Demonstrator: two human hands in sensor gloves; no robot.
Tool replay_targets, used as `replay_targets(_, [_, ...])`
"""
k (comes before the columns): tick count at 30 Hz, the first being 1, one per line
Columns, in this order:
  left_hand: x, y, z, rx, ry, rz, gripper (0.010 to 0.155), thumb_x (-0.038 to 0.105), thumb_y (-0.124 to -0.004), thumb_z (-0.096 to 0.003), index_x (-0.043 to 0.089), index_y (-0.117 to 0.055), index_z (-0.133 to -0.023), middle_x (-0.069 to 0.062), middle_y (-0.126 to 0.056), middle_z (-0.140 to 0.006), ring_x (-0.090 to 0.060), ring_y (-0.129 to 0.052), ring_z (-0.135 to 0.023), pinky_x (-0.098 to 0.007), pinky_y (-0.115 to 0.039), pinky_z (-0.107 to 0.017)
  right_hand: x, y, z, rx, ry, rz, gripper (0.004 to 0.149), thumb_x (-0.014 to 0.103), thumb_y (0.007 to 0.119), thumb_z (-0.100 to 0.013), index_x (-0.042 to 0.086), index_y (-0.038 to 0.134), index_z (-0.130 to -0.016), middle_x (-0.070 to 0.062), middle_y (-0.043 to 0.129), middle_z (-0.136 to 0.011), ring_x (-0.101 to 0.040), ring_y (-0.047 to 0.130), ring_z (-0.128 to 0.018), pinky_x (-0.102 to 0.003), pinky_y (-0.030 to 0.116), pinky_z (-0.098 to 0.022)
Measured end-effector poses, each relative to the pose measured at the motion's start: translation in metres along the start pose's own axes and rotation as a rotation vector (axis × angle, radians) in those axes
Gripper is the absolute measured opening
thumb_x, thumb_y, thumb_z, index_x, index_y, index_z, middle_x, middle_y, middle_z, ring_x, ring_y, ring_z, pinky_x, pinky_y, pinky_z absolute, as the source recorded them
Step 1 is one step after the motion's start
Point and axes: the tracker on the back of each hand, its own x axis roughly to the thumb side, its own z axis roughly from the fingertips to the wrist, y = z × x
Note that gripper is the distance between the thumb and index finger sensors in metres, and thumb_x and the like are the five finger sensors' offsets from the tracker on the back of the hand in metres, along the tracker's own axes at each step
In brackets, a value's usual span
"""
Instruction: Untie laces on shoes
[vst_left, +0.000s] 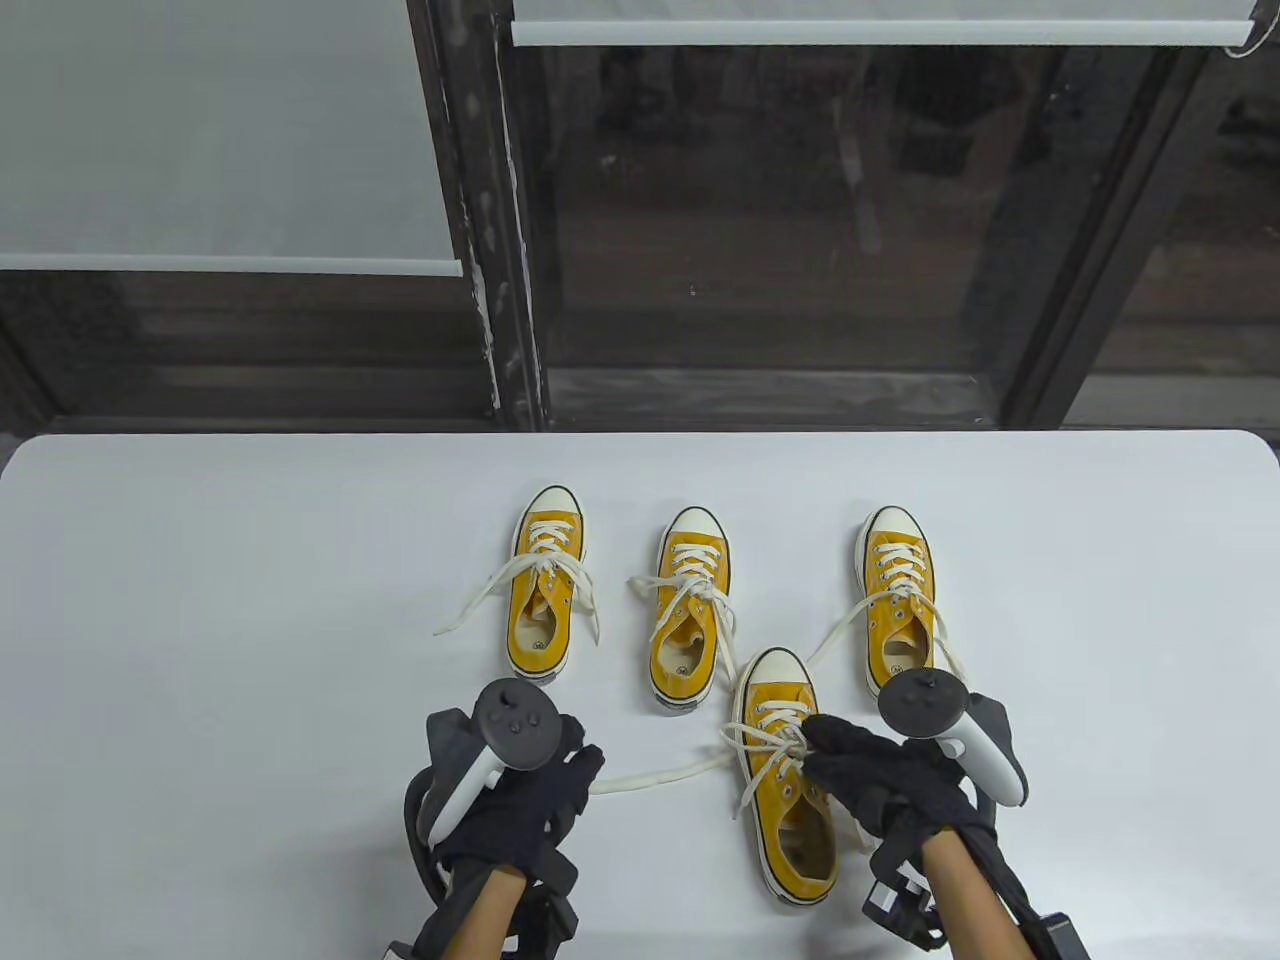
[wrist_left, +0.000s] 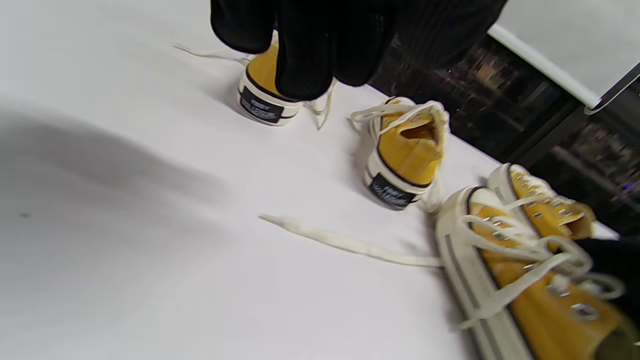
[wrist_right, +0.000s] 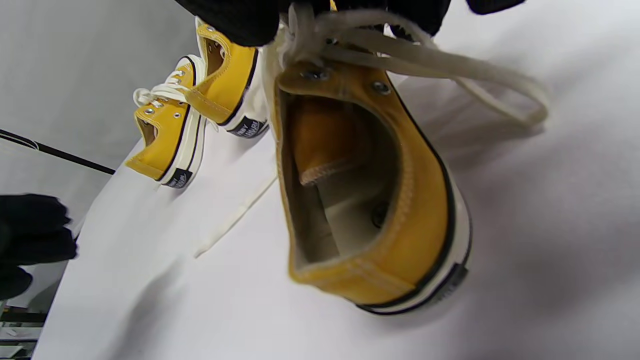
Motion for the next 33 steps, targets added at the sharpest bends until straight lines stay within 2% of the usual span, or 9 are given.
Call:
replay_targets(3, [0.023,-0.003,-0.005,-0.081,-0.075,0.077,0.054,0.047,-0.070,-0.0609,0.020,-0.068,-0.107,-0.006,-0.079,-0.102,-0.034,-0.059,-0.110,-0.072,-0.031,-0.079,0.002,0.002,0.000,-0.048,0.011,0.060,0.060,0.042,0.059,-0.067,0.022,0.036,-0.119,-0.012,0.040,-0.119,-0.039,0.049,-0.110,-0.064,0.044,-0.075])
replay_targets(7, [0.073,-0.024,-0.014,-0.158,-0.113,0.003,0.052,0.047,-0.070,-0.0612,0.020,-0.071,-0.106,-0.006,-0.084,-0.098,-0.032,-0.068,-0.105,-0.072,-0.034,-0.079,0.000,0.002,-0.001,-0.037,0.008,0.042,0.058,0.041,0.059,-0.067,0.024,0.037,-0.119,-0.012,0.038,-0.120,-0.038,0.050,-0.110,-0.064,0.045,-0.076])
replay_targets(14, [0.124,-0.085,-0.052,-0.260,0.046,-0.248,0.059,0.052,-0.070,-0.0597,0.022,-0.064,-0.111,-0.004,-0.077,-0.110,-0.031,-0.066,-0.108,-0.070,-0.035,-0.080,-0.007,0.000,-0.002,-0.005,-0.004,-0.015,0.057,0.040,0.059,-0.067,0.027,0.039,-0.118,-0.014,0.041,-0.118,-0.040,0.052,-0.108,-0.063,0.046,-0.075])
replay_targets(19, [0.136,-0.118,-0.065,-0.199,0.116,-0.383,0.065,0.056,-0.069,-0.0573,0.022,-0.055,-0.110,-0.003,-0.071,-0.109,-0.029,-0.063,-0.108,-0.069,-0.035,-0.081,-0.006,0.001,-0.003,0.011,-0.014,-0.022,0.055,0.041,0.059,-0.067,0.027,0.041,-0.118,-0.016,0.039,-0.118,-0.040,0.052,-0.108,-0.063,0.046,-0.075])
replay_targets(21, [0.136,-0.120,-0.064,-0.155,0.112,-0.378,0.060,0.053,-0.069,-0.0577,0.021,-0.057,-0.107,-0.002,-0.073,-0.102,-0.026,-0.067,-0.104,-0.068,-0.037,-0.081,-0.007,0.002,-0.003,0.019,-0.017,-0.026,0.057,0.044,0.059,-0.067,0.025,0.042,-0.118,-0.017,0.039,-0.118,-0.040,0.053,-0.108,-0.063,0.047,-0.075])
replay_targets(23, [0.135,-0.118,-0.063,-0.125,0.105,-0.391,0.044,0.047,-0.068,-0.0613,0.026,-0.065,-0.101,0.003,-0.081,-0.093,-0.021,-0.074,-0.099,-0.065,-0.042,-0.081,-0.007,0.004,-0.004,0.031,-0.012,-0.031,0.058,0.047,0.059,-0.067,0.026,0.039,-0.118,-0.018,0.036,-0.118,-0.041,0.052,-0.107,-0.063,0.046,-0.075])
replay_targets(25, [0.131,-0.114,-0.064,-0.143,0.084,-0.371,0.042,0.046,-0.069,-0.0606,0.028,-0.069,-0.099,0.004,-0.084,-0.090,-0.021,-0.076,-0.097,-0.065,-0.043,-0.081,-0.008,0.007,-0.006,0.032,0.002,-0.011,0.058,0.048,0.060,-0.067,0.031,0.036,-0.118,-0.018,0.037,-0.118,-0.040,0.053,-0.107,-0.062,0.046,-0.075])
replay_targets(29, [0.122,-0.092,-0.060,-0.215,0.020,-0.082,0.041,0.043,-0.073,-0.0600,0.023,-0.077,-0.096,-0.001,-0.087,-0.088,-0.025,-0.077,-0.095,-0.066,-0.044,-0.079,-0.010,0.012,-0.009,0.033,0.038,0.025,0.058,0.052,0.059,-0.067,0.044,0.029,-0.116,-0.016,0.040,-0.117,-0.039,0.056,-0.106,-0.062,0.048,-0.075])
replay_targets(33, [0.115,-0.070,-0.052,-0.183,-0.048,0.072,0.041,0.042,-0.074,-0.0590,0.022,-0.079,-0.094,-0.003,-0.089,-0.086,-0.027,-0.079,-0.093,-0.066,-0.046,-0.078,-0.007,0.015,-0.010,0.013,0.052,0.068,0.057,0.054,0.059,-0.067,0.045,0.031,-0.115,-0.015,0.045,-0.116,-0.038,0.060,-0.104,-0.061,0.049,-0.075])
